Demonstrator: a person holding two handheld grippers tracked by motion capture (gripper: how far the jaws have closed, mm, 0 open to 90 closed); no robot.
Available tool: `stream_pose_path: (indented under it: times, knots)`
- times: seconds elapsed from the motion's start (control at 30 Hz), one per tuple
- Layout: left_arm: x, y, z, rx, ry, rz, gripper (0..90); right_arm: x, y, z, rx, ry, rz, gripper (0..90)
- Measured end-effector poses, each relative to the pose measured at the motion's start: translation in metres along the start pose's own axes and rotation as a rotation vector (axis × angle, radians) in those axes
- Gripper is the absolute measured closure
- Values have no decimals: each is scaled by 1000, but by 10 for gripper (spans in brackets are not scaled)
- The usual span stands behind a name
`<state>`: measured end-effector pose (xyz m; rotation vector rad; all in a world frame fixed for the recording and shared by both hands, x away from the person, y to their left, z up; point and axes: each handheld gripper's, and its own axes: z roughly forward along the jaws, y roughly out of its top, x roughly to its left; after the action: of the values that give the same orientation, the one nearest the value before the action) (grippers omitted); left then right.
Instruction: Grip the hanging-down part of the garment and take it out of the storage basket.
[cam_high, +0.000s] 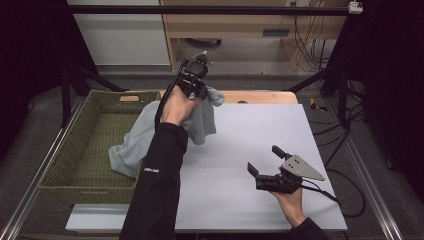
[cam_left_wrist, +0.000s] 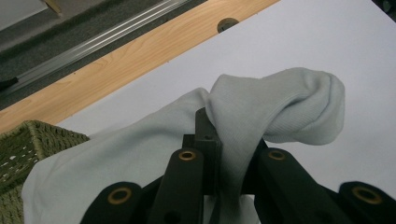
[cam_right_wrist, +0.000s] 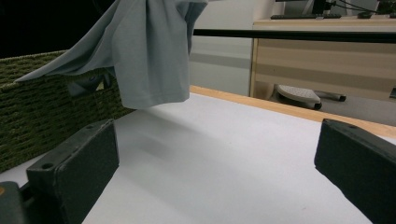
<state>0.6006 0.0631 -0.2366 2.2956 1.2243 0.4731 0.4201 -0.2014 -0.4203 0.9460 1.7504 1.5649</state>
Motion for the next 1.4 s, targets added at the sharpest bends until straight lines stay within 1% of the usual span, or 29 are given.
stream_pose_path:
  times: [0.13, 0.17, 0.2, 0.33, 0.37, 0.4, 0.5, 0.53, 0.57, 0.6, 0.63, 0.67, 0.7, 0.73, 0.77, 0.8, 0.83, 0.87, 0.9, 0.93, 0.97, 1.0, 1.03, 1.07, 1.13, 1.2, 1.23, 1.27, 1.4]
  knots:
    - [1, 0, -3, -9, 3, -6, 825, 0, 2, 0, -4, 3, 14, 4]
    - [2, 0, -4, -11, 4, -10, 825, -1, 3, 1, -14, 0, 25, 4]
    - [2, 0, -4, -11, 4, -10, 825, -2, 3, 1, -22, -1, 10, 4]
    - [1, 0, -4, -6, 3, -4, 825, 0, 7, 1, -17, 3, 24, 4]
    - [2, 0, -5, 10, 2, 12, 824, -2, 7, 2, -19, 1, -12, 4]
    - [1, 0, -4, -2, 3, -1, 824, -1, 9, 4, -27, 4, -9, 4]
    - [0, 1, -3, -1, 9, 0, 824, 1, 12, 7, -18, 1, 4, 4]
    - [0, 1, -3, 1, 9, 2, 824, 2, 13, 10, -33, 6, 5, 4]
    - [1, 1, -3, 0, 8, 2, 824, 5, 16, 13, -22, 3, 8, 4]
    - [1, 1, -3, 0, 8, 1, 824, 7, 17, 16, -31, 14, 22, 4]
    - [1, 1, -3, -1, 10, 2, 824, 8, 19, 19, -35, 19, 15, 4]
    - [1, 1, -4, 1, 10, 3, 824, 8, 19, 21, -31, 21, -10, 4]
    - [1, 1, -4, 6, 10, 7, 824, 12, 22, 25, -25, 24, 15, 4]
    - [1, 2, -4, 1, 10, 5, 824, 13, 23, 28, -35, 32, 17, 4]
    - [1, 2, -5, -2, 13, 7, 824, 13, 23, 28, -35, 32, 17, 4]
    - [2, 2, -6, 5, 9, 10, 824, 17, 26, 33, -34, 41, 23, 4]
    - [1, 1, -6, -2, 8, 2, 824, 19, 28, 36, -41, 46, 6, 4]
    - [2, 1, -6, -2, 8, 2, 824, 19, 28, 36, -41, 46, 6, 4]
    - [2, 1, -6, 0, 7, 4, 825, 23, 31, 40, -35, 55, 20, 4]
    - [1, 1, -6, 0, 7, 7, 824, 25, 33, 44, -29, 50, 5, 4]
    - [2, 1, -6, 0, 6, 5, 824, 25, 33, 44, -29, 50, 5, 4]
    - [2, 1, -7, 1, 6, 6, 824, 29, 35, 49, -32, 66, 19, 4]
    - [2, 1, -7, 0, 6, 6, 825, 30, 37, 53, -35, 66, 16, 4]
    - [2, 1, -7, -2, 6, 6, 825, 30, 37, 53, -35, 66, 16, 4]
    - [2, 1, -8, -1, 5, 9, 824, 34, 39, 59, -30, 72, 25, 4]
    - [3, 0, -9, -3, 3, 8, 824, 37, 42, 67, -26, 71, 4, 4]
    - [4, 0, -9, -5, 5, 7, 824, 37, 42, 67, -26, 71, 4, 4]
    - [5, 0, -10, -4, 3, 8, 824, 41, 45, 73, -27, 74, 9, 4]
    - [5, 0, -12, -4, 6, 7, 824, 45, 47, 80, -31, 81, 11, 5]
